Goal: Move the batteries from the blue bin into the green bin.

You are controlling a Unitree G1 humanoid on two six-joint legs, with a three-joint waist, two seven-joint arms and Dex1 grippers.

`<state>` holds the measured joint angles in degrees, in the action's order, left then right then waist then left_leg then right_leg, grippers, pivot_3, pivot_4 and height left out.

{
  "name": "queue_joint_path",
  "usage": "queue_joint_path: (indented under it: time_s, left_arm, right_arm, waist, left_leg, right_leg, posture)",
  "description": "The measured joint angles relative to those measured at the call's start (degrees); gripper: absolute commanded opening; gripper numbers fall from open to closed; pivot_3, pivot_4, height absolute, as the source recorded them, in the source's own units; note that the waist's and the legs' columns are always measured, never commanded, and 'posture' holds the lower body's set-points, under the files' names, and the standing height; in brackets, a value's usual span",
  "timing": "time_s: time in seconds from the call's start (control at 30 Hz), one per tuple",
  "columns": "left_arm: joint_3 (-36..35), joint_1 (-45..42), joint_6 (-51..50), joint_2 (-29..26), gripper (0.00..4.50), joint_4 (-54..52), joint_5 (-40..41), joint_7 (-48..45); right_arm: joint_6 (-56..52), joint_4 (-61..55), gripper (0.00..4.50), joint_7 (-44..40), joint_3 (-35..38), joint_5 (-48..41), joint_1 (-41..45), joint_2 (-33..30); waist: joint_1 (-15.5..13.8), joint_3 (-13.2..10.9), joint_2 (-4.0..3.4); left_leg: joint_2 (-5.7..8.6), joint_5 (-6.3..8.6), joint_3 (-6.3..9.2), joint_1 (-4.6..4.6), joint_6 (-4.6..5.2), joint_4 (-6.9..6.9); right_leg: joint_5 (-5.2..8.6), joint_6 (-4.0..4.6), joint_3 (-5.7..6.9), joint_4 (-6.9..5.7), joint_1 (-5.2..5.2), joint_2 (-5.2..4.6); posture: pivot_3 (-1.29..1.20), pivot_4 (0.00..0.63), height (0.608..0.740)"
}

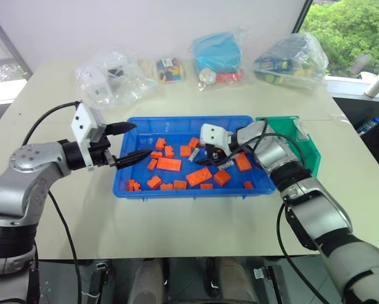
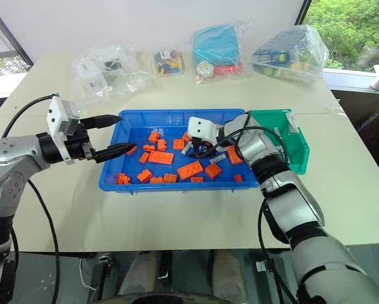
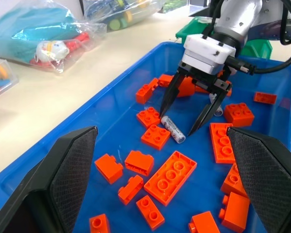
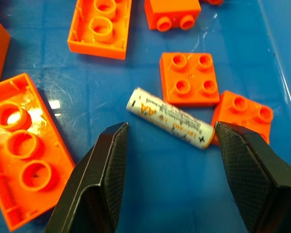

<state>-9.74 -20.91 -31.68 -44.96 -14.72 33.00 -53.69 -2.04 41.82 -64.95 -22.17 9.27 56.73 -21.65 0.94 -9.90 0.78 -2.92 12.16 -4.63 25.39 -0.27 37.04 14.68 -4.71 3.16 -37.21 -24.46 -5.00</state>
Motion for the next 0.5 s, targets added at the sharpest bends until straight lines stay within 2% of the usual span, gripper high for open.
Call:
queue_joint_path:
  time_s: [0.23, 0.33, 0.47, 0.5]
  left_arm:
    - [-0.06, 0.6, 0.13, 0.0, 4.5, -0.06, 0.0, 0.3]
    - [-0.11, 0.58, 0.22, -0.01, 4.5, -0.06, -0.01, 0.48]
    - [-0.17, 0.59, 0.72, -0.02, 4.5, -0.07, -0.01, 0.79]
    - [-0.18, 0.59, 0.75, -0.02, 4.5, -0.09, 0.0, 0.82]
  right_arm:
    - [3.84, 4.45, 2.88, -2.05, -0.92, 1.5, 2.15, 0.86]
    - [5.68, 6.86, 2.07, -2.63, -1.65, 2.26, 3.32, 1.03]
    - [6.99, 8.25, 0.08, -3.78, -1.91, 2.53, 3.56, 1.04]
    - [7.05, 8.19, 0.04, -4.0, -1.89, 2.6, 3.55, 0.98]
  waist:
    - [0.02, 0.0, 0.0]
    - [-0.01, 0.01, 0.01]
    - [-0.02, 0.01, 0.01]
    - [-0.01, 0.02, 0.02]
  left_leg:
    - [0.0, 0.0, 0.0, -0.01, 0.0, 0.0]
    - [0.0, 0.0, 0.01, -0.03, 0.0, 0.01]
    - [0.0, 0.0, 0.01, -0.05, 0.0, 0.01]
    - [0.0, 0.0, 0.02, -0.06, 0.0, 0.01]
  right_leg:
    - [0.0, 0.0, 0.0, -0.01, 0.01, 0.0]
    - [0.0, 0.0, 0.0, 0.0, 0.04, 0.0]
    - [0.0, 0.0, 0.0, -0.01, 0.06, 0.0]
    - [0.0, 0.0, 0.0, -0.01, 0.08, 0.0]
  posture:
    - [0.0, 0.15, 0.736]
    - [0.0, 0.15, 0.736]
    - [0.0, 0.15, 0.736]
    - [0.0, 0.15, 0.736]
